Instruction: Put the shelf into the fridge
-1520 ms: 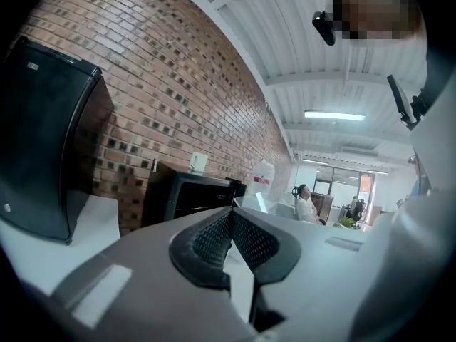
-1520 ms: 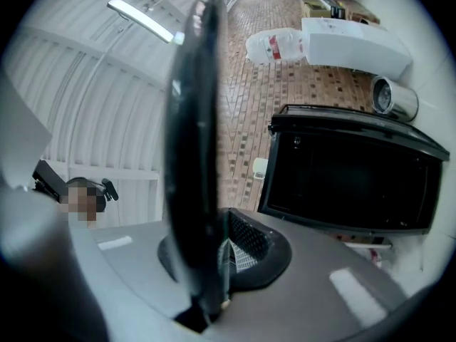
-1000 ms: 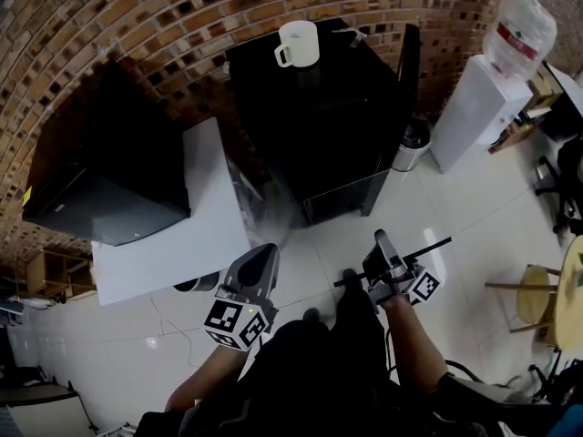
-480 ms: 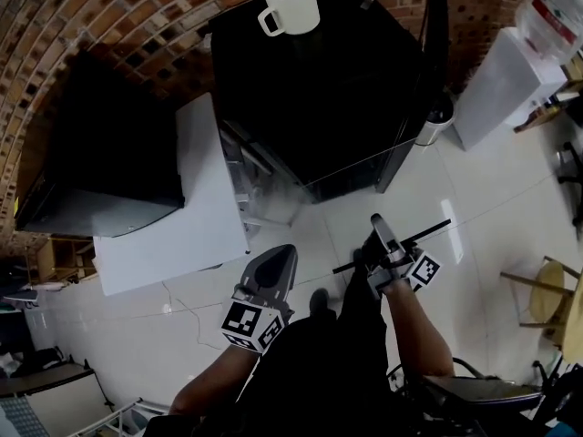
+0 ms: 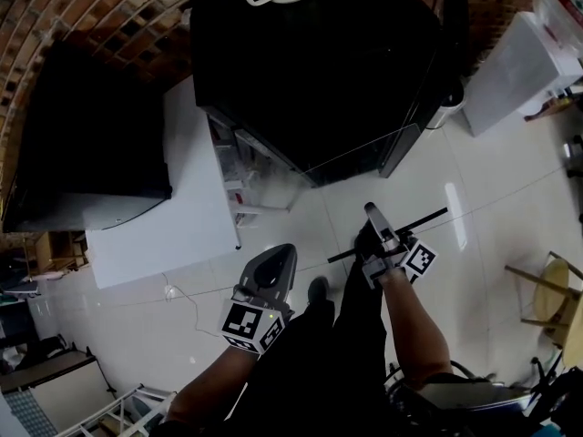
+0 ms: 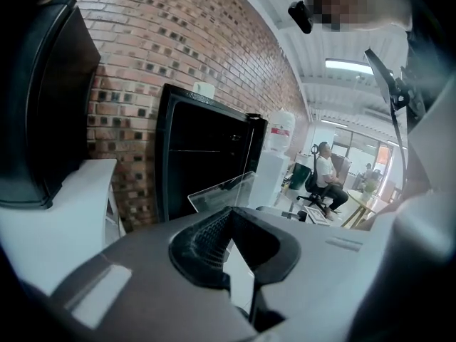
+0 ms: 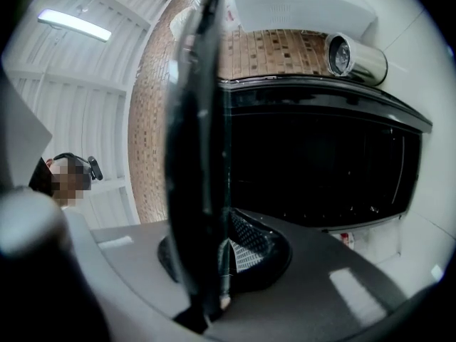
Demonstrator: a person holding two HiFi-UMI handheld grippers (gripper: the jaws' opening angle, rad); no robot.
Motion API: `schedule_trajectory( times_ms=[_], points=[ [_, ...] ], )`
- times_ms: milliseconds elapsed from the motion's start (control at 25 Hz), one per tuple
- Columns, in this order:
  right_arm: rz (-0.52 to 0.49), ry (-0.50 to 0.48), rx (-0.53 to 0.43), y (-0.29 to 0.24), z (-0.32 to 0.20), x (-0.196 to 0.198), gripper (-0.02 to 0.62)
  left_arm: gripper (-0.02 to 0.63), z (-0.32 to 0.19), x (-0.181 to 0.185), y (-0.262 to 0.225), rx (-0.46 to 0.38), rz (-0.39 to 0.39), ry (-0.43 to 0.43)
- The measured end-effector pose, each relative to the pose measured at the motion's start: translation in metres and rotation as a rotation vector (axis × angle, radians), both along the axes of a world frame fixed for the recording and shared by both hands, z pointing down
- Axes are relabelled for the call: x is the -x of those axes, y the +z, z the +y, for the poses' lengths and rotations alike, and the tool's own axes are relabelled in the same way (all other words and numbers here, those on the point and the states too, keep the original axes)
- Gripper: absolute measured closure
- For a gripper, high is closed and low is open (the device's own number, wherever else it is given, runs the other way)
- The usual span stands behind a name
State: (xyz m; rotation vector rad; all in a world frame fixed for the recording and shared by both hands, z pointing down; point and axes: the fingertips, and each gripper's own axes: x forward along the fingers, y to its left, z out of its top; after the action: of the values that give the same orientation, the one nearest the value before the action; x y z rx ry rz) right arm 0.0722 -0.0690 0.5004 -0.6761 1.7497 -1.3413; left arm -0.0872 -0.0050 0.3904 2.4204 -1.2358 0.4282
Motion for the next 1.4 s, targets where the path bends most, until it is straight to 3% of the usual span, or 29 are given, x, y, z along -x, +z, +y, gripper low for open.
schedule_trajectory(
  times_ms=[920,1400],
  points=[
    [-0.020,-0.012,0.042,0.094,-0.039,0.018,0.578,0.612,0.017,-0.010,0.055,0.108,-0.065,0.038],
    [-0.006,-0.021,0.072,0.130,-0.059,0.030,0.578,0.612,0.005,-0.008,0.084,0.146,-0.095,-0.023]
  ],
)
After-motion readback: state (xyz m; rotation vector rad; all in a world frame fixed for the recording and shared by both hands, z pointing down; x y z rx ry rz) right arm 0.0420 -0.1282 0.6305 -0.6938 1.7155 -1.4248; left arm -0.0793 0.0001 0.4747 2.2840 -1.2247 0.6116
